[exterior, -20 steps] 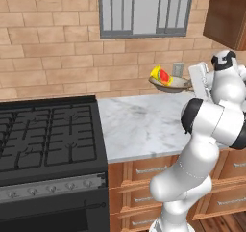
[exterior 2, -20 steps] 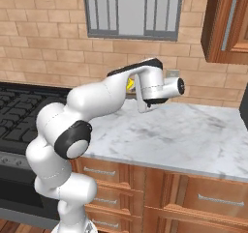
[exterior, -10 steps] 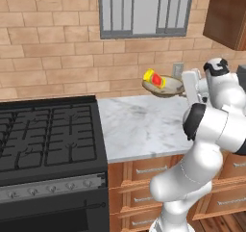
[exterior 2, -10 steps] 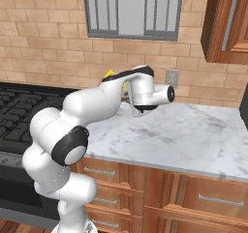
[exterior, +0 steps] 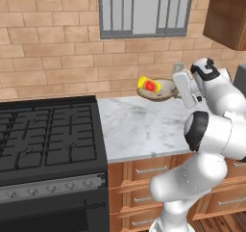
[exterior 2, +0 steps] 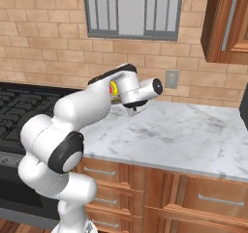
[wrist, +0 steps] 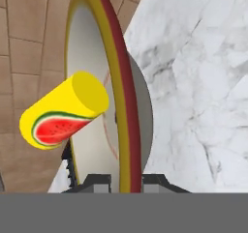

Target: Place the cup inside the bowl on the dining table and move the bowl to any counter.

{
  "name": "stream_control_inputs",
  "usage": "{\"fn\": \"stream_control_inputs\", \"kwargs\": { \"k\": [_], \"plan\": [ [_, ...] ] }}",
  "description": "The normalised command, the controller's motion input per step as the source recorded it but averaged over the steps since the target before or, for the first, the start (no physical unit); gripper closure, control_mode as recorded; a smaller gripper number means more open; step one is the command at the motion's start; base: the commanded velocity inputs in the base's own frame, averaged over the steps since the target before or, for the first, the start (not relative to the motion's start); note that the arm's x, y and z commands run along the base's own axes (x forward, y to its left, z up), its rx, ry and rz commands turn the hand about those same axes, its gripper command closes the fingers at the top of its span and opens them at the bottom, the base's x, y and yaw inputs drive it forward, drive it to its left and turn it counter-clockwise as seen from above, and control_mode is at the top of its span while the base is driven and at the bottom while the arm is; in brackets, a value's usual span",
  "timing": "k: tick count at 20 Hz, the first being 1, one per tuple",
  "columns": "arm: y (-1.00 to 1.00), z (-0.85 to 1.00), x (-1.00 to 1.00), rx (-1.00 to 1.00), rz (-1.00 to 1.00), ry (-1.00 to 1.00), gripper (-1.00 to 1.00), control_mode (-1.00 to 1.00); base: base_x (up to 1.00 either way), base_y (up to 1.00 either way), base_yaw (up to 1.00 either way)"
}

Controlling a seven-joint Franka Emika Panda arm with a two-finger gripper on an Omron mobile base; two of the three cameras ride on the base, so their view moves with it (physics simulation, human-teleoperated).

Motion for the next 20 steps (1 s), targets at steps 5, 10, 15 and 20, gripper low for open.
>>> {"fn": "stream_control_inputs", "kwargs": {
  "k": [5,10,15,20],
  "plan": [
    [0.00,-0.18,0.08,-0.10,0.00,0.06,1.00,-1.00,0.00,0.00,0.00],
    [0.00,-0.32,0.23,-0.05,0.00,0.07,1.00,-1.00,0.00,0.00,0.00],
    [0.00,-0.34,0.37,-0.01,0.00,0.02,1.00,-1.00,0.00,0.00,0.00],
    [0.00,-0.06,0.37,0.00,0.00,0.00,1.00,-1.00,0.00,0.00,0.00]
  ]
}}
